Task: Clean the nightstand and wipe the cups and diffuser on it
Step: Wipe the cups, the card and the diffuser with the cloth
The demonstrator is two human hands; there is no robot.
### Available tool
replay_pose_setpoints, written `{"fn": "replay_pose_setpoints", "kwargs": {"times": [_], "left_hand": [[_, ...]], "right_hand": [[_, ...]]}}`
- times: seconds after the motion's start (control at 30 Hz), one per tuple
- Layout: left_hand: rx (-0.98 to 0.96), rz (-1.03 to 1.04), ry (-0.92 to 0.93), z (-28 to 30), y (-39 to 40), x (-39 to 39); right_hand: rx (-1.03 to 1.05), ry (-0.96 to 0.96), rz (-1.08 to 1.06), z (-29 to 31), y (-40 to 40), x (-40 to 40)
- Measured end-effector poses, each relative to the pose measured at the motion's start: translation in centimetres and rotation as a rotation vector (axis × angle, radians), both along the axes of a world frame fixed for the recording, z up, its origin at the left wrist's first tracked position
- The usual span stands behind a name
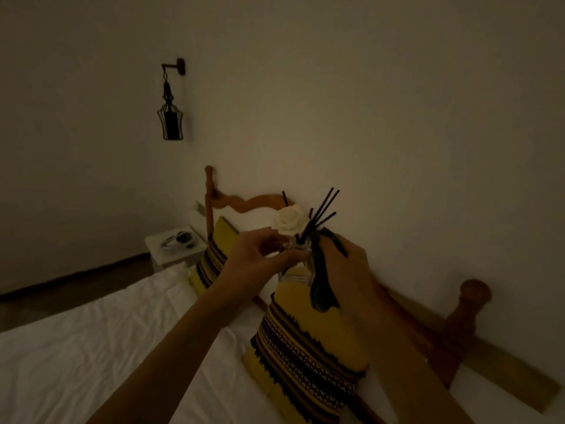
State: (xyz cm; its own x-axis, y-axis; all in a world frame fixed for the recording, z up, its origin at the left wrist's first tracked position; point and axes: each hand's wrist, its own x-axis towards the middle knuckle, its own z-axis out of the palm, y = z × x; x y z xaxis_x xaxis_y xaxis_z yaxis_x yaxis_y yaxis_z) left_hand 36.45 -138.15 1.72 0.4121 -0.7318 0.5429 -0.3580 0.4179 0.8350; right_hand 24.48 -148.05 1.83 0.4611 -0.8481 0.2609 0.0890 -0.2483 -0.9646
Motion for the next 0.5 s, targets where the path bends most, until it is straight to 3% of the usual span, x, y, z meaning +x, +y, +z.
{"fn": "replay_pose_setpoints", "kwargs": {"times": [0.13, 0.33, 0.5], "left_hand": [[-0.075, 0.032, 0.14, 1.1, -0.4, -0.2], [-0.085, -0.033, 0.12, 1.2, -1.7, -1.6], [0.035, -0.234, 0.092, 1.8, -2.1, -0.6]], "right_hand": [[-0.04, -0.039, 0.005, 0.1, 1.6, -0.2], [-0.22, -0.003, -0.124, 0.6, 1.9, -0.1], [0.013, -0.034, 0.076, 3.9, -1.5, -1.6]]}}
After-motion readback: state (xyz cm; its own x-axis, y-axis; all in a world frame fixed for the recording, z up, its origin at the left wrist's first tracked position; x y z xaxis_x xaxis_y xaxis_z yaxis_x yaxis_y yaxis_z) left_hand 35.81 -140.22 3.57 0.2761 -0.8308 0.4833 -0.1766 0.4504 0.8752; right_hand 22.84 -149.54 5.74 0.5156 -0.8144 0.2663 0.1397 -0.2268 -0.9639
